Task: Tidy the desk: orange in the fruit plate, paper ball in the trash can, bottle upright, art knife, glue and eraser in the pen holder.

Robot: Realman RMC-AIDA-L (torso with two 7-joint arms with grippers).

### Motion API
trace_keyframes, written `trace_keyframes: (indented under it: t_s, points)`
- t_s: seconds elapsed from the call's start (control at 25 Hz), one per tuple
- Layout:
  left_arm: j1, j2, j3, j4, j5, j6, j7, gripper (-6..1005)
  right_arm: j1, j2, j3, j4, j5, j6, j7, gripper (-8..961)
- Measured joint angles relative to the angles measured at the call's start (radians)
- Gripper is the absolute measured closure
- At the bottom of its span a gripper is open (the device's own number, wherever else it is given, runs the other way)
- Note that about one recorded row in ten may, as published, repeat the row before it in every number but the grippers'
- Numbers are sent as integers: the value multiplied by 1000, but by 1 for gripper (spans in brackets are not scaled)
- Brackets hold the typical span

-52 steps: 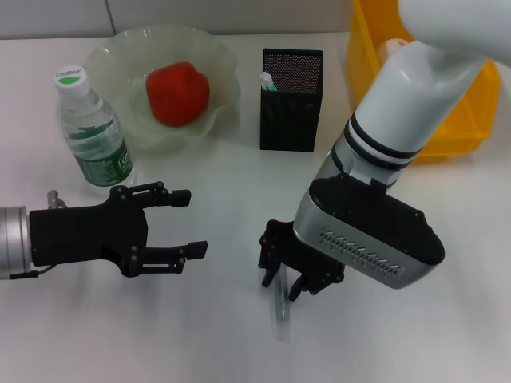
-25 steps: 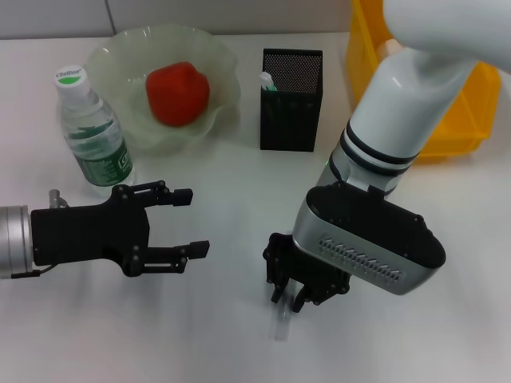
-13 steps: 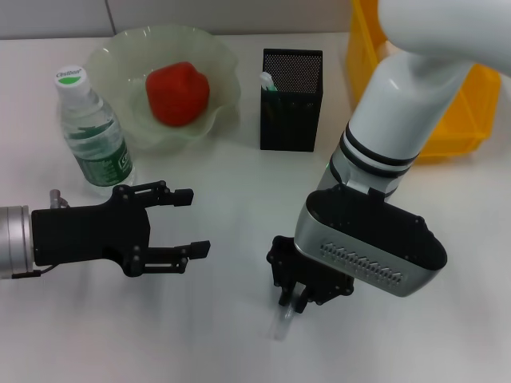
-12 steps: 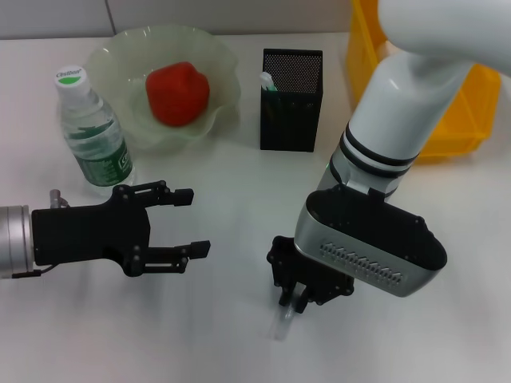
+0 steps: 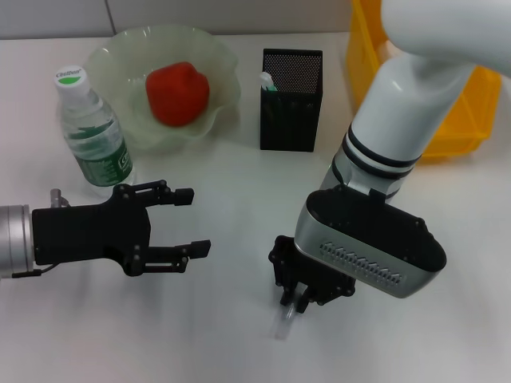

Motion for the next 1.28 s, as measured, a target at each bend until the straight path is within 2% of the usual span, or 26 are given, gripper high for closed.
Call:
trace_keyframes:
  t_s: [0.12, 0.32, 0.36, 0.4, 0.52, 0.56, 0.6, 0.76, 0.92, 0.96, 1.12, 1.28]
  points:
    - [2, 0, 0, 0, 0, -3, -1, 185, -24, -4, 1, -30, -3, -2, 9, 812]
    - [7, 0, -12, -2, -1, -6, -3, 185, -63, -9, 89, -88, -48, -53, 34, 814]
    - [8, 0, -15, -3, -2, -4, -4, 185, -73, -9, 158, -109, -84, -97, 49, 814]
    - [10, 0, -16, -4, -6, -2, -4, 185, -73, -9, 158, -109, -84, -97, 49, 814]
    - [20, -4, -17, -5, -25, 1, 1, 184, -88, -9, 241, -137, -102, -148, 67, 815]
    - [24, -7, -17, -5, -33, 3, 2, 184, -106, -10, 299, -166, -115, -187, 77, 815]
    - [24, -7, -17, -5, -33, 3, 2, 184, -106, -10, 299, -166, -115, -187, 77, 815]
    - [31, -9, -18, -8, -48, 11, 3, 184, -182, -11, 448, -273, -133, -296, 92, 816]
    - [37, -9, -18, -8, -61, 18, 3, 184, -236, -11, 522, -340, -133, -341, 105, 816]
    - [40, -9, -18, -9, -66, 22, 3, 184, -273, -11, 576, -376, -129, -376, 109, 816]
    - [55, -9, -18, -12, -79, 39, 3, 184, -319, -10, 654, -404, -115, -415, 119, 815]
    - [76, -13, -18, -15, -84, 64, 4, 184, -424, -11, 875, -404, 5, -501, 131, 815]
